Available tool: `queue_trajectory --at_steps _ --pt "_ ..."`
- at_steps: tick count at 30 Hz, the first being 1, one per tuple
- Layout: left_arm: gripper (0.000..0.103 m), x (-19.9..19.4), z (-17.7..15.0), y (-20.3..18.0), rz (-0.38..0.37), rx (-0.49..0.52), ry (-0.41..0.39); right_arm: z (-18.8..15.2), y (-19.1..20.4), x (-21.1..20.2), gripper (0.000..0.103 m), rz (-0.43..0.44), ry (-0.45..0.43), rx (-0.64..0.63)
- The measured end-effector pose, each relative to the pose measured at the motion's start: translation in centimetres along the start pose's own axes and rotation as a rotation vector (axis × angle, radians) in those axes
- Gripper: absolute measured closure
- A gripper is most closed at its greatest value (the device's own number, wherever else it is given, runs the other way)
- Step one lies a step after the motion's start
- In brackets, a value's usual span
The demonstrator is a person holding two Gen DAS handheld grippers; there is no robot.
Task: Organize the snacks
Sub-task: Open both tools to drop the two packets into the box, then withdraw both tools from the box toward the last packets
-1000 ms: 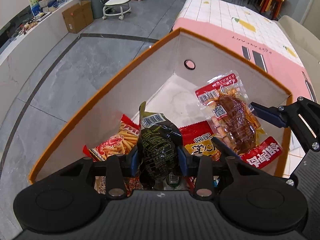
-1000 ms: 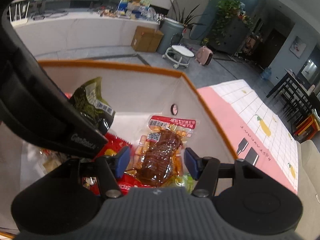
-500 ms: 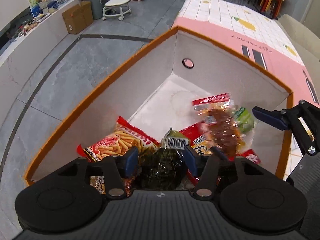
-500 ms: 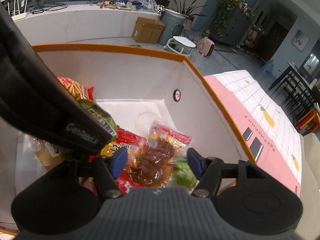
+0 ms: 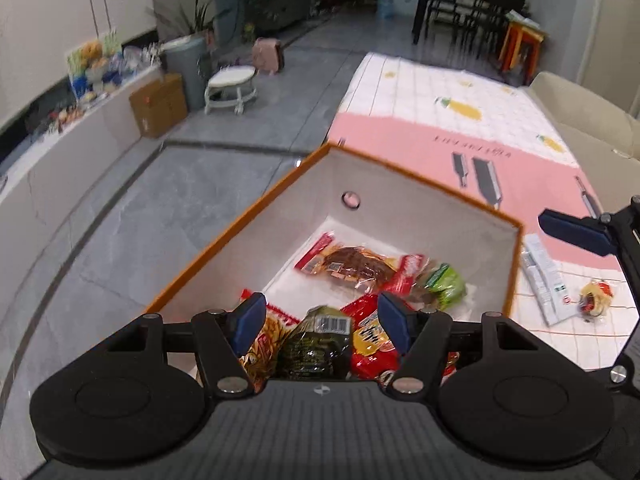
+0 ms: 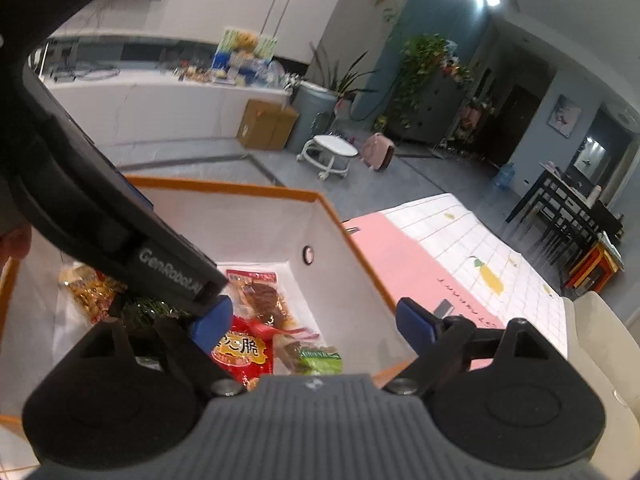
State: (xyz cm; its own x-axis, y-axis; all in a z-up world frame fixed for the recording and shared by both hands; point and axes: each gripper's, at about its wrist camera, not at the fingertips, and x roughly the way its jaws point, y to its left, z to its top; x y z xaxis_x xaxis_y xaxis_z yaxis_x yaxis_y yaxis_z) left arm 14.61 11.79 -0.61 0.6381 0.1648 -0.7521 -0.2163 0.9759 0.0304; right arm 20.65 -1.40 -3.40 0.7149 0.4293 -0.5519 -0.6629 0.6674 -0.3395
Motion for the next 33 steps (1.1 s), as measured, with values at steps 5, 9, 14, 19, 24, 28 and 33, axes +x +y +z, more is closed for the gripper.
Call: queue_trajectory --at_steps 5,9,14,19,24,28,33 --pt "0.028 -2.2 -0.1 -1.2 -0.075 0.004 -0.055 -1.2 -1.2 -3.5 0.014 0.014 -0.033 0.057" --pt "0.028 -4.2 -0.3 -2.9 -0.123 0.015 -0.108 -2.8 -2.4 -6.3 0.008 -0.023 -0.048 0.118" --pt "0.028 -6.0 -1.2 -5.6 -0.216 0.029 -0.133 -5.6 -4.2 -9.5 0.006 -0.065 -0.051 0.206" --pt "0.025 -6.5 -2.6 -8.8 -0.306 0.046 -0.146 -8.9 -5.3 -11.4 0.006 -0.119 -0.024 0.279" --pt "0.020 -4.9 -4.1 -11.0 -0.381 0.000 -0.091 -12.3 -6.3 -12.5 0.006 -0.164 0.011 0.364" --pt "0.020 -3.5 -5.0 -12.8 -0.388 0.017 -0.062 -14.3 -7.0 -11.9 0.006 -0.203 0.059 0.388" --pt "0.020 -2.1 -6.2 -14.2 -0.379 0.054 -0.031 -16.2 -8.3 -10.5 0.006 -0.227 0.108 0.440"
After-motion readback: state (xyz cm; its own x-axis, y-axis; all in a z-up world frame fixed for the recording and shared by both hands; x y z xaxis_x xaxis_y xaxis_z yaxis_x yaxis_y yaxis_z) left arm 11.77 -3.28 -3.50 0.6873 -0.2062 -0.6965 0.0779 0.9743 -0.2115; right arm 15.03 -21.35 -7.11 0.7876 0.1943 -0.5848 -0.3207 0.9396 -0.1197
